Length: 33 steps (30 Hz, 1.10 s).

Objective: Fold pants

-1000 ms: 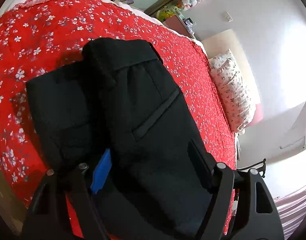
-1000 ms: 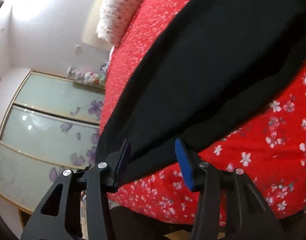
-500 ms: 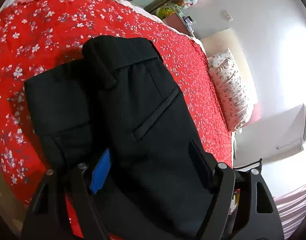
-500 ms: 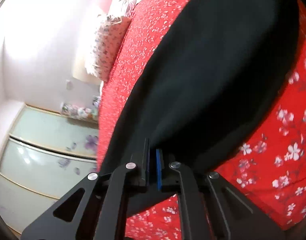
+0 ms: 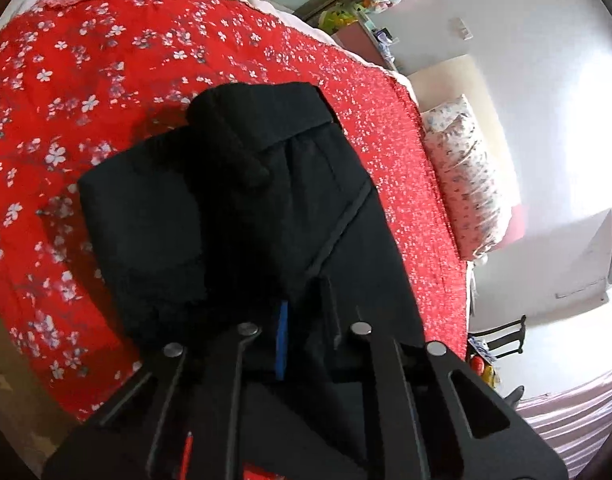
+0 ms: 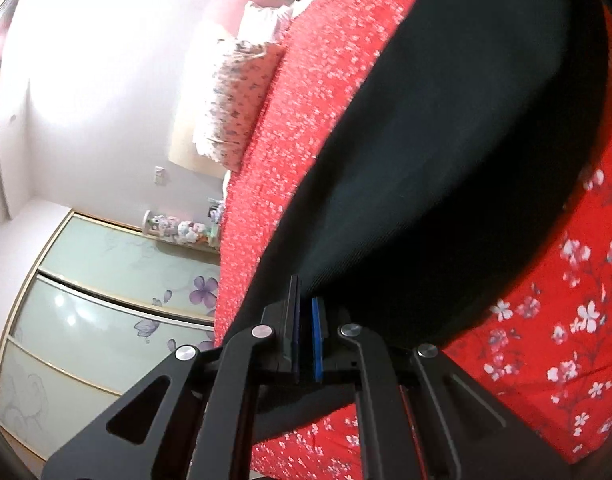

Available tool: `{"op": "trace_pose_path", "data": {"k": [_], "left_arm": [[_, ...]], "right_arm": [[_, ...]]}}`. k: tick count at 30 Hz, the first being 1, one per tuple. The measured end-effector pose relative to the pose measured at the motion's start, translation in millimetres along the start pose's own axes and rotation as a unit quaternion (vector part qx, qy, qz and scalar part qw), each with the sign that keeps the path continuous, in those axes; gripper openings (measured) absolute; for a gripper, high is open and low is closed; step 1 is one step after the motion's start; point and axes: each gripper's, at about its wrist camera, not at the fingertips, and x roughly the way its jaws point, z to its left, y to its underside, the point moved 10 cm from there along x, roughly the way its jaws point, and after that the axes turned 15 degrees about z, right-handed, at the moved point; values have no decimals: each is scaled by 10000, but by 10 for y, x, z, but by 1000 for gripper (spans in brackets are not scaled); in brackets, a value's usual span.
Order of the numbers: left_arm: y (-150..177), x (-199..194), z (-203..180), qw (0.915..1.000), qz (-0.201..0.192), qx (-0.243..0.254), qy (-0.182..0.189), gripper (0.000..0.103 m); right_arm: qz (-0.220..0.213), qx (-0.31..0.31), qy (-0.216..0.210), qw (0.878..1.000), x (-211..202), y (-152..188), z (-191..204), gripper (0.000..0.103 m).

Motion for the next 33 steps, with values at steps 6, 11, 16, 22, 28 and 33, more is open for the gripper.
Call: {"op": "trace_pose_path", "data": {"k": [6, 11, 16, 22, 28, 33], "left_arm": [[148, -281, -174, 9986, -203, 482, 110, 9], [267, -426, -148, 9964, -287, 798, -18, 9], [286, -168, 226, 9992, -49, 311, -227, 13], [318, -286, 320, 9986, -256, 329, -335, 28], [397, -815, 24, 9816, -1287, 1182, -767, 56], [824, -536, -652, 9680, -939, 2293, -410, 84]], "right_arm": [[-116, -138, -140, 9997, -103, -21, 51, 5], [-52, -79, 66, 9999, -148, 12, -42, 5], [367, 207, 819, 9958, -17, 127, -371, 5], [727, 310, 967, 9922, -74, 264, -423, 19], [-291, -631, 1937, 9786, -578, 280, -62, 44], [123, -3302, 1765, 9272, 39, 451, 1194, 44]]}}
